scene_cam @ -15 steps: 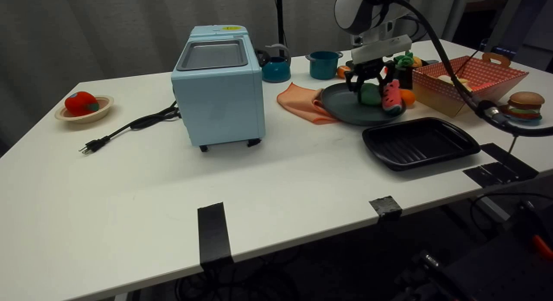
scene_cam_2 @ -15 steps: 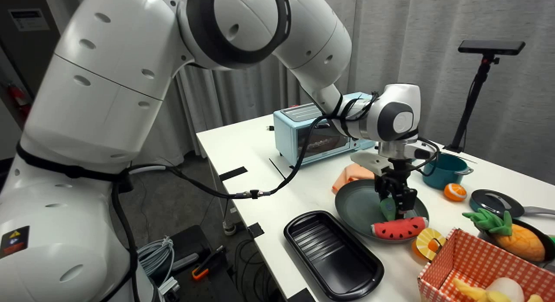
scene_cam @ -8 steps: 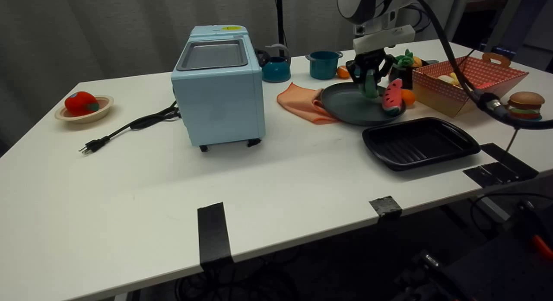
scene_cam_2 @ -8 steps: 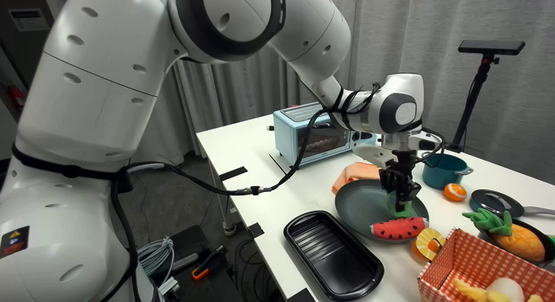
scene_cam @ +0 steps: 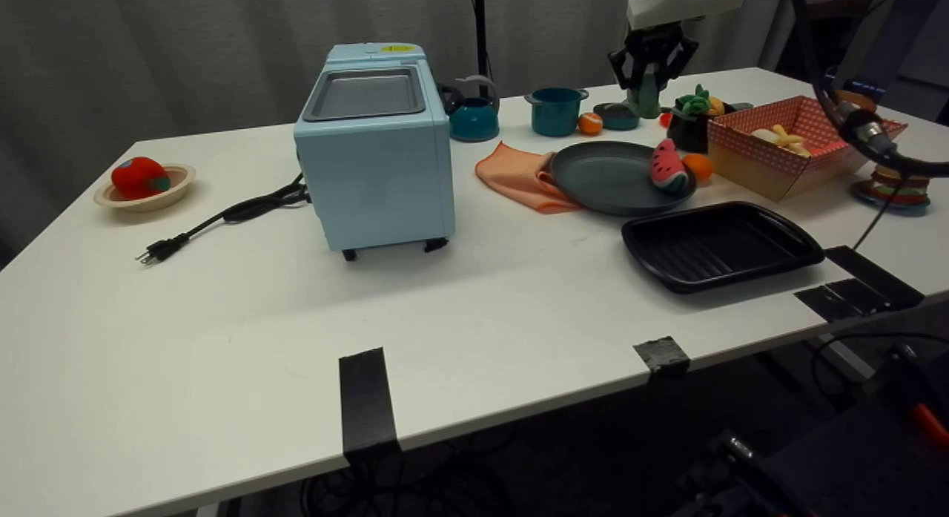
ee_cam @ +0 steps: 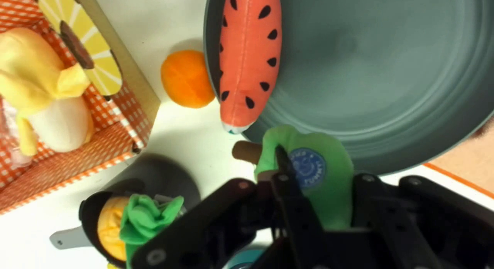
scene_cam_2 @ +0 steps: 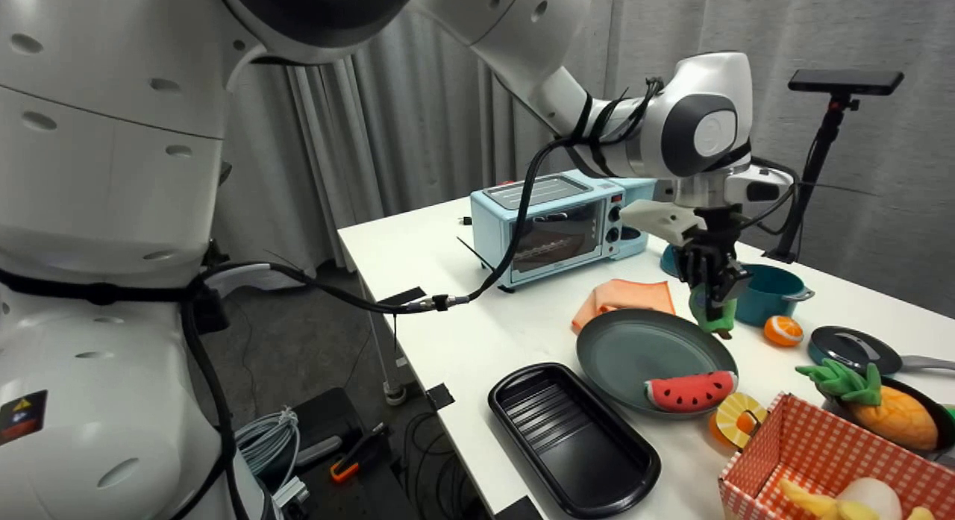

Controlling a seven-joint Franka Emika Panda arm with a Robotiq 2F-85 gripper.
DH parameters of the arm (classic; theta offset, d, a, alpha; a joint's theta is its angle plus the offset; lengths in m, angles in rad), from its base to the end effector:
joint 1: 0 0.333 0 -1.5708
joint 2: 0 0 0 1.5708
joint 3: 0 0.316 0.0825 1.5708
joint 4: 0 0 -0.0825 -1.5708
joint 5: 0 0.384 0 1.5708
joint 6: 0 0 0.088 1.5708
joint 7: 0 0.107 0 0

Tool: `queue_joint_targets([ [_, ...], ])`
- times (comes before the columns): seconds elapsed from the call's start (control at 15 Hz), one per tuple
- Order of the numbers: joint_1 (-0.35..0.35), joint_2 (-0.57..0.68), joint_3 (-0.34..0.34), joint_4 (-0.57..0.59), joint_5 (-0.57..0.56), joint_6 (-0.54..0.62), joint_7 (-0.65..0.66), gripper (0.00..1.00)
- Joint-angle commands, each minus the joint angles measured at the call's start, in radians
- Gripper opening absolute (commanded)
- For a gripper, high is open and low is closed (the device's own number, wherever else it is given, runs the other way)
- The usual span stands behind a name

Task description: Put the pineapple plush toy in the black pot and the pear in the box

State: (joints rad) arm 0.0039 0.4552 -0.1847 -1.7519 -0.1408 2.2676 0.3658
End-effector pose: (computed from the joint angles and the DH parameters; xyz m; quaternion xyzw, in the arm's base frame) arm 0.6560 -0.1120 0.3223 0.9711 -0.2164 0.0413 0.0919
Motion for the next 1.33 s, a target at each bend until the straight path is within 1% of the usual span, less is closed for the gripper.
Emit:
queue_joint_targets([
  [0.0, -0.034, -0.094, -0.012, -0.060, -0.009, 0.026, -0.025, 0.05],
  [0.33, -0.102, -0.114, -0.037, -0.037, 0.015, 0.020, -0.032, 0.05],
  [0.73, -0.182, -0.059, -0.067, 0.004, 0.041, -0.005, -0.020, 0.05],
  [1.0, -0.214, -0.011, -0.086, 0.019, 0.043, -0.023, -0.013, 0.05],
  [1.27, -0.231, 0.031, -0.094, 0.031, 0.048, -0.035, -0.013, 0.05],
])
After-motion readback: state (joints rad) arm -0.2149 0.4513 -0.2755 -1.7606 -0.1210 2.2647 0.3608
